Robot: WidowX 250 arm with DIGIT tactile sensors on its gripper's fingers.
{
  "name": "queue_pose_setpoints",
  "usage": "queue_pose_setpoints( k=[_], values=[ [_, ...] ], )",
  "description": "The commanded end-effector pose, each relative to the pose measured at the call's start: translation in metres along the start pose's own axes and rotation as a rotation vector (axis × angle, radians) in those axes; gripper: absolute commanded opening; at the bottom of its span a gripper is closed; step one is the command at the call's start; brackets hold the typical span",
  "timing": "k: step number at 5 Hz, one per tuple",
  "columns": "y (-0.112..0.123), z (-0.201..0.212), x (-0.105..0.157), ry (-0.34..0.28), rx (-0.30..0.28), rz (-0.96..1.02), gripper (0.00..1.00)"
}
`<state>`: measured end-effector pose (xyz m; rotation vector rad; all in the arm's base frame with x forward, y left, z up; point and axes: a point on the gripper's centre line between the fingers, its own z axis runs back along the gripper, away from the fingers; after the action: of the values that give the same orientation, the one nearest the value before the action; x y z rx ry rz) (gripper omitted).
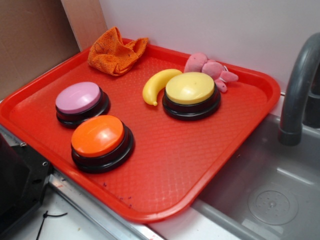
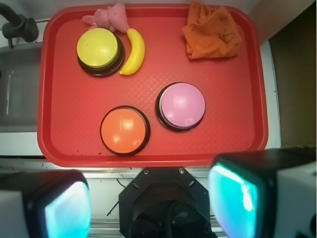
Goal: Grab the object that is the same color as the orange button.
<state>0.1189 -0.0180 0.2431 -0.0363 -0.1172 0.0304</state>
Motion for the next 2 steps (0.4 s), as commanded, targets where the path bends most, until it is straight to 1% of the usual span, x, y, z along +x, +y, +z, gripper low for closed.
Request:
queue_pose_setpoints(
  k=[1,2],
  values=[
    [0.0,0.0,0.0,0.0,0.0,0.0,1.0],
    [0.012,-0.009,0.007,-0.007,-0.012,0.193,1.0]
  ],
)
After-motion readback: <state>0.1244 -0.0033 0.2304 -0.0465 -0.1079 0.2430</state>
